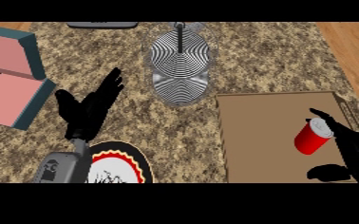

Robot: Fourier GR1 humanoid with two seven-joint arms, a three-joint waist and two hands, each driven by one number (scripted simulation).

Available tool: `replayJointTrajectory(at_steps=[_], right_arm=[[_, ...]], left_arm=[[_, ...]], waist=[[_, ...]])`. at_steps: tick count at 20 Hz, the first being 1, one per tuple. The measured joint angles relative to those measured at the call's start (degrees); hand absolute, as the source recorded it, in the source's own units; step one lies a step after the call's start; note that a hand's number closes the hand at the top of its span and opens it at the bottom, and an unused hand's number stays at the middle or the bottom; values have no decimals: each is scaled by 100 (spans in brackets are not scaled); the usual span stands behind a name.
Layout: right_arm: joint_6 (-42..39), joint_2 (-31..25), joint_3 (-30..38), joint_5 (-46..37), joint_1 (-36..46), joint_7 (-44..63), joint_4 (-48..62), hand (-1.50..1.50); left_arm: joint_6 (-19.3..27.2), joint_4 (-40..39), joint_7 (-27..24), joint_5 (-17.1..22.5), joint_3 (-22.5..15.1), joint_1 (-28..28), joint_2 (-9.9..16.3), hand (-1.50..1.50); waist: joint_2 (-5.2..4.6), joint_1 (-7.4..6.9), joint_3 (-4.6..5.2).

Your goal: Pick the can from the tray and place it in the tiered basket

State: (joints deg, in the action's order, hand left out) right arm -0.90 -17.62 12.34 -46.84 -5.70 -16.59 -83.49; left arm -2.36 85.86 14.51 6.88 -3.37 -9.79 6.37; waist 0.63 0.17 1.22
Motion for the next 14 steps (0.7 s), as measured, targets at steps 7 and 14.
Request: replayJointTrajectory(at_steps=[7, 14], right_arm=[[193, 2, -70, -132, 102, -326, 67, 150], [392, 623, -475, -1296, -299, 1247, -625, 150]], left_arm=[[-75, -92, -122, -37, 37, 27, -24, 0], [-95, -192, -136, -37, 104, -39, 9, 0]], waist=[[0, 7, 3], [69, 46, 180]])
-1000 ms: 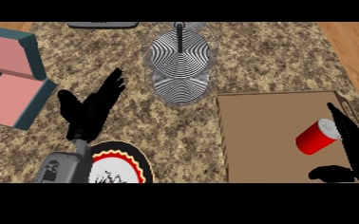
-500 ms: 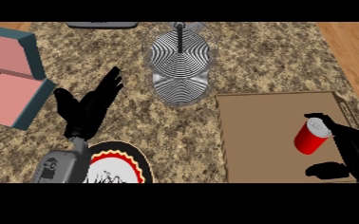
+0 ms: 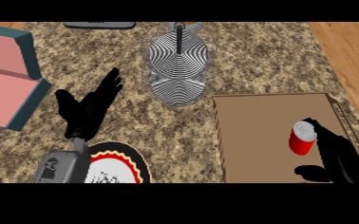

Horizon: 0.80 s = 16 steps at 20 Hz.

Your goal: Pick the can from the tray and place it in the tiered basket

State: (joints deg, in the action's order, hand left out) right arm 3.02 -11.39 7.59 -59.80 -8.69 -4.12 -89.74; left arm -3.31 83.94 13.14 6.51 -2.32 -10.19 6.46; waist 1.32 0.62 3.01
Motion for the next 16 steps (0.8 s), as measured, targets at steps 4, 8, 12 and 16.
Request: replayJointTrajectory(at_steps=[4, 8, 12, 16], right_arm=[[-35, 392, -305, -675, -327, 1025, -493, 150], [-146, 697, -931, -821, -562, 2020, -1093, 150], [-83, 961, -1899, -514, -790, 3147, -1959, 150], [-74, 1071, -2953, -726, -970, 4240, -3216, 150]], left_arm=[[-1, 6, 5, -18, -24, 4, -9, 0], [15, 10, 7, -14, -24, 56, -31, 0], [84, 52, 40, -43, -56, 89, -93, 0], [67, 112, 68, -36, -35, 110, -54, 0]], waist=[[21, 20, 38], [-2, 28, -63], [-38, 42, -197], [-54, 47, -251]])
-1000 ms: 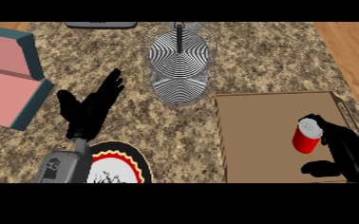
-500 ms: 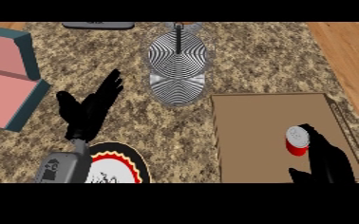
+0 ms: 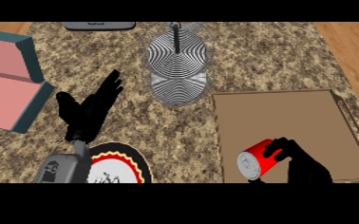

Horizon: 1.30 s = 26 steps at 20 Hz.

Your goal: Pick the can from the tray and place it in the tiered basket

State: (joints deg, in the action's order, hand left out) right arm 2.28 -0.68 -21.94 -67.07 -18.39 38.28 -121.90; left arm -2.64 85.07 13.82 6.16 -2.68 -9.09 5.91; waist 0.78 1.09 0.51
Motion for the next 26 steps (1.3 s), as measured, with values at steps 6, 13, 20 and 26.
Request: replayJointTrajectory(at_steps=[6, 13, 20, 26], right_arm=[[-785, 53, -1305, -1129, 617, 1406, -1556, 150], [-1579, 40, -1771, -1618, 2640, 2358, -1731, 150], [-1964, 20, -1140, -1006, 4224, 2549, -1050, 150], [-1969, 20, -103, -205, 5554, 2657, 91, 150]], left_arm=[[-50, -74, -96, 3, 16, 5, -4, 0], [-38, -51, -68, -65, -62, -32, -60, 0], [-99, -71, 10, -39, -54, -161, -41, 0], [-136, -110, -3, -54, -90, -193, -60, 0]], waist=[[-30, -53, -16], [-63, -160, -22], [-77, -240, -21], [-94, -328, -26]])
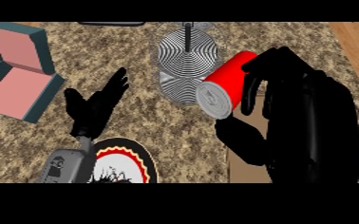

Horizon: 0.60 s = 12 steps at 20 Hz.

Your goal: Pick the can from the tray and place it in the tiered basket

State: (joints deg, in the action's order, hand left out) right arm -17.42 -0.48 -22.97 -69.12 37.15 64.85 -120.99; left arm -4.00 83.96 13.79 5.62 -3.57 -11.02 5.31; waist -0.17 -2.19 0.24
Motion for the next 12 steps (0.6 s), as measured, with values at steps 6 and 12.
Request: replayJointTrajectory(at_steps=[6, 12], right_arm=[[211, 10, 1069, 549, 1374, -88, 1611, 150], [1015, 21, 1692, 851, 2299, -459, 3452, 150]], left_arm=[[-13, -2, -39, 12, -24, 12, -62, 0], [38, -82, 50, -23, 20, -183, -68, 0]], waist=[[-14, -24, -8], [-33, -4, -15]])
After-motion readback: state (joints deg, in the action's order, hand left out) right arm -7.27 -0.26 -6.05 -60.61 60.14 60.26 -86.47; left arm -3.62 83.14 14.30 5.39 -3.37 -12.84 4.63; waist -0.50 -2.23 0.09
